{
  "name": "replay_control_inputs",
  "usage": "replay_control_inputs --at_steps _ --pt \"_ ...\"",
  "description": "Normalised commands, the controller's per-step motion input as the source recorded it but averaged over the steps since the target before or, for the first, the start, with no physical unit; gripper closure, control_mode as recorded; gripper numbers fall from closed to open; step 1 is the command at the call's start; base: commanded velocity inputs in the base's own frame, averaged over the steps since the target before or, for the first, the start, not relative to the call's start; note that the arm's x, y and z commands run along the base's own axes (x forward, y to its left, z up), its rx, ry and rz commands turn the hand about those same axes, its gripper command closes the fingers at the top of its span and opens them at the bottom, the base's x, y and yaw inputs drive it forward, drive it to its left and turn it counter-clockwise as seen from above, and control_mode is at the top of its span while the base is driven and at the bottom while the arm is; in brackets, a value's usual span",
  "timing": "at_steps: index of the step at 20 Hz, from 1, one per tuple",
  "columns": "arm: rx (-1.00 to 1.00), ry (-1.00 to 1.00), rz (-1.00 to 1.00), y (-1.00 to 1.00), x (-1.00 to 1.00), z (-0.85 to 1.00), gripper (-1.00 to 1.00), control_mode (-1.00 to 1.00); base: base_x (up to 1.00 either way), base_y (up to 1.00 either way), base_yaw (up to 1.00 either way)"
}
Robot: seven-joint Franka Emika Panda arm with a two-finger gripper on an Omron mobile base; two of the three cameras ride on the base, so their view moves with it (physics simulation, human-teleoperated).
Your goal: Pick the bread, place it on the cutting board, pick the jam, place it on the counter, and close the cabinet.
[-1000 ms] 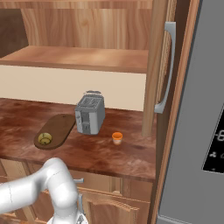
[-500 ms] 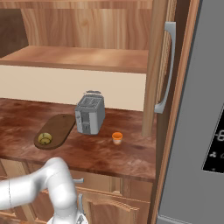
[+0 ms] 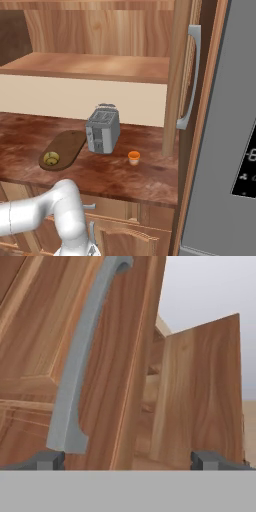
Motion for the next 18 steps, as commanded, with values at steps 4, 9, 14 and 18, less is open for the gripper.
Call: replay_control_inputs --at_steps 4,9,14,18 --pt "0.0 0.0 -0.1 0.05 0.2 0.0 -1.0 -1.0 0.0 0.0 0.0" --pt "0.0 0.0 -0.09 0.02 0.13 0.0 -1.0 -1.0 0.0 0.0 0.0" --pt "0.0 0.0 -0.04 0.0 0.08 0.0 -1.0 -1.0 0.0 0.0 0.0" --pt "0.0 0.0 -0.01 0.0 0.05 0.0 -1.0 -1.0 0.0 0.0 0.0"
